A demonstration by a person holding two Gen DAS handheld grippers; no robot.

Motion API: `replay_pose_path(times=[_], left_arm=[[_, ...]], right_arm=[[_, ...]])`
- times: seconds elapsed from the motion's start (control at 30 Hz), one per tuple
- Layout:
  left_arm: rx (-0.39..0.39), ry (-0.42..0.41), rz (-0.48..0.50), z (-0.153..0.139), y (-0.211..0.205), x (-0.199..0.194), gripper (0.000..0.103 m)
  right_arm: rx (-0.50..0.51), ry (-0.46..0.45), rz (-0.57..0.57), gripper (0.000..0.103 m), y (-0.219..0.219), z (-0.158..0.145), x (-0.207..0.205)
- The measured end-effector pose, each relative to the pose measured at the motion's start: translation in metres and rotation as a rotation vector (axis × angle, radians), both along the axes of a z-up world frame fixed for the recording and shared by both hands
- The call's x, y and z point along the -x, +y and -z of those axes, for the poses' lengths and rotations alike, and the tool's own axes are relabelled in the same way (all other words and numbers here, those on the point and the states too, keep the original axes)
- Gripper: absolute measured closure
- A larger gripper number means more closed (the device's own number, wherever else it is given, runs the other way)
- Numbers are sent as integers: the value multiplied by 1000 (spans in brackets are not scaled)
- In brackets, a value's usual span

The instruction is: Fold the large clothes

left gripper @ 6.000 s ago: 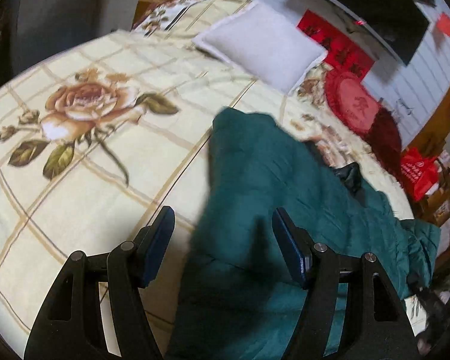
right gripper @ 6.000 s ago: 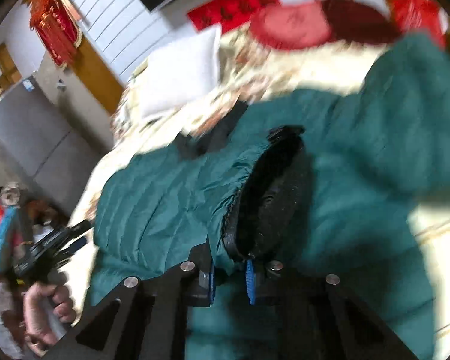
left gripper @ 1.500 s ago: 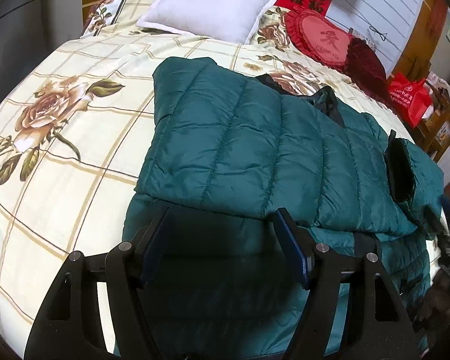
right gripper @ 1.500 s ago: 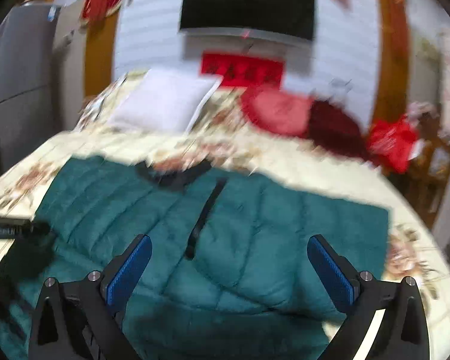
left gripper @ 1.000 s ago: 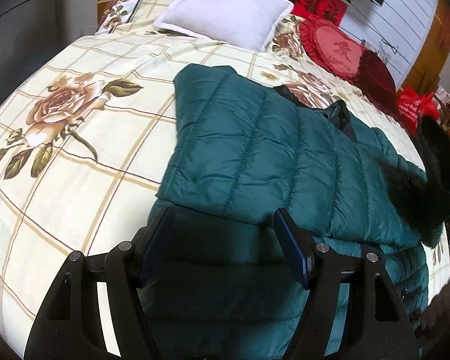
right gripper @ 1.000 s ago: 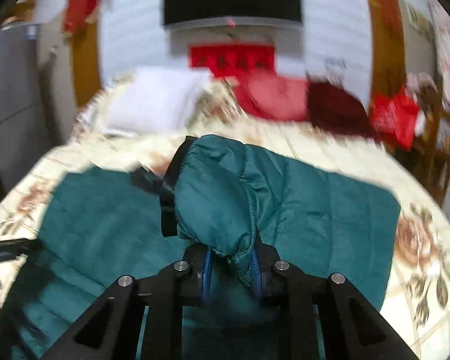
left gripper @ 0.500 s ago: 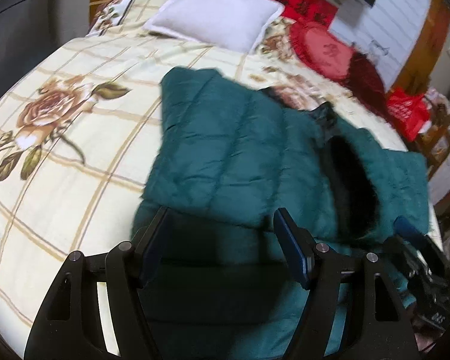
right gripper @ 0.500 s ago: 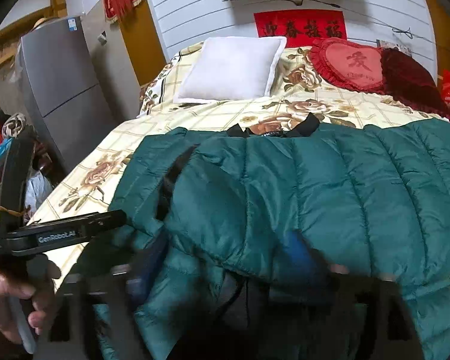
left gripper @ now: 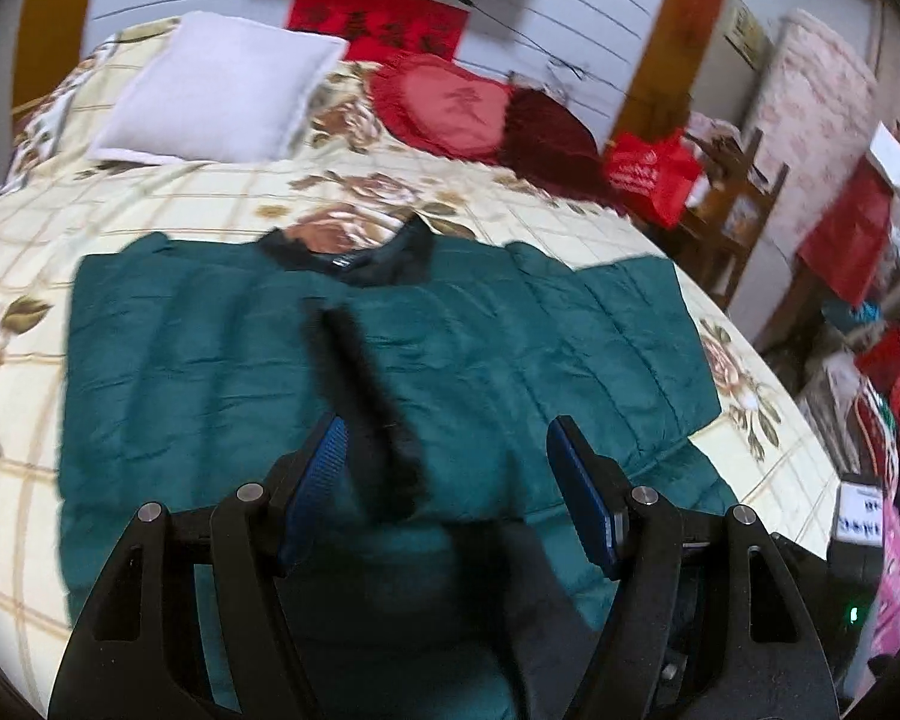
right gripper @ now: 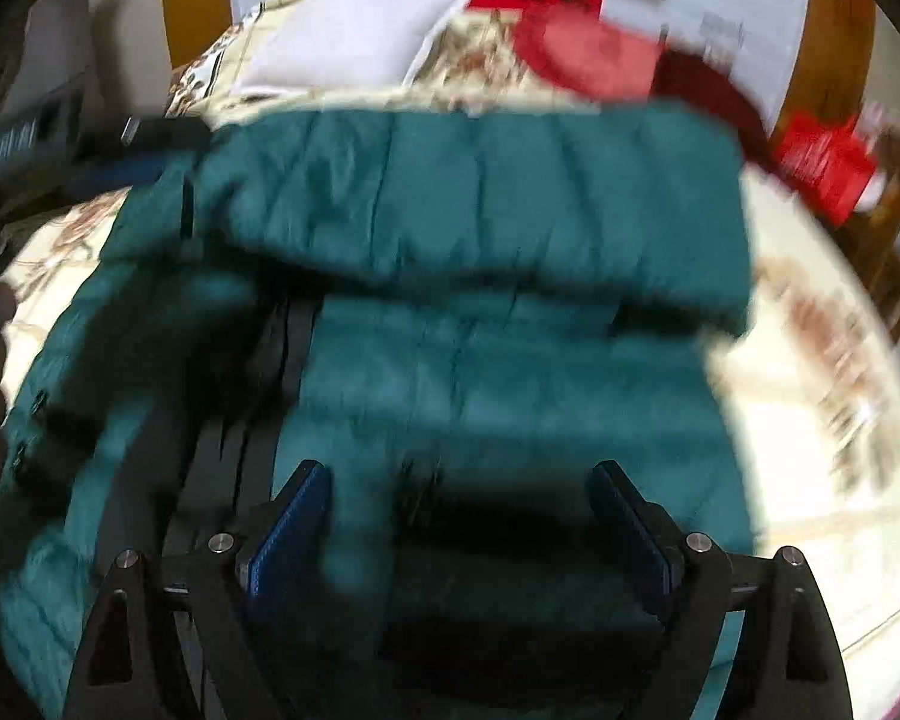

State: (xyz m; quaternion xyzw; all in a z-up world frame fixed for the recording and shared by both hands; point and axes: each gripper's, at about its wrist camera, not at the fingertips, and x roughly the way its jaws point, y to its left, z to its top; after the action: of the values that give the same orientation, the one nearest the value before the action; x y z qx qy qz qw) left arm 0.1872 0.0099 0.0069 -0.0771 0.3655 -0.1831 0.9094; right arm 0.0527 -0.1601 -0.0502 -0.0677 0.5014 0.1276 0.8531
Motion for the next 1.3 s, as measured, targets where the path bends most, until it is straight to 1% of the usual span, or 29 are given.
replay_pose_path(times=[0.07,0.13,0.17,0.2,0.23,0.27,0.3,0.4,0.5,0.6,0.73,0.83,0.87,0.93,1.03,1.1,1.13,1.17,1.23,1.27,1.3], left_arm=[[4,14,18,6,-9,-9,33],[22,31,22,12,-13,-14,33],[27,38,15,16,-14,-18,39],[25,43,9,19,-15,-20,68],[4,63,2,23,-16,-23,83],[3,78,-1,26,-16,-23,91],[13,78,-4,28,-14,-22,94],[10,51,-29,21,-9,-14,95],[41,14,-50,5,5,-4,95],[32,-33,-85,-11,25,7,95],[24,-67,-170,-24,70,22,95],[37,-63,-215,-26,102,29,95],[45,-56,-222,-24,112,30,95],[31,-28,-213,-18,120,30,95],[27,64,-218,0,126,26,89],[44,119,-260,4,134,29,83],[58,130,-282,2,141,33,81],[67,120,-304,-2,146,39,80],[66,57,-399,-17,162,52,80],[53,12,-452,-25,167,57,74],[42,-27,-472,-31,168,59,68]], right_arm=[[-2,-20,-20,13,-1,2,4],[-6,-21,-31,6,-1,4,5],[-2,-20,-30,5,-1,6,5],[3,-20,-30,3,-1,7,5],[9,-21,-32,1,0,8,5],[11,-21,-31,0,-1,9,5],[15,-21,-28,0,-1,10,6],[21,-18,-29,0,2,9,3],[24,-14,-23,0,1,9,2],[19,-10,-6,0,3,7,0],[2,-11,34,0,2,1,-5],[-6,-7,50,0,0,1,-7],[-6,-6,55,0,1,1,-7],[-7,-6,63,0,1,0,-9],[-29,-10,86,0,-6,-3,-11],[-58,-35,138,0,-21,-10,-15],[-66,-54,167,0,-30,-14,-20],[-76,-86,210,0,-41,-22,-21],[-99,-137,268,0,-59,-35,-23],[-120,-182,306,0,-71,-45,-26],[-130,-210,325,1,-76,-53,-28]])
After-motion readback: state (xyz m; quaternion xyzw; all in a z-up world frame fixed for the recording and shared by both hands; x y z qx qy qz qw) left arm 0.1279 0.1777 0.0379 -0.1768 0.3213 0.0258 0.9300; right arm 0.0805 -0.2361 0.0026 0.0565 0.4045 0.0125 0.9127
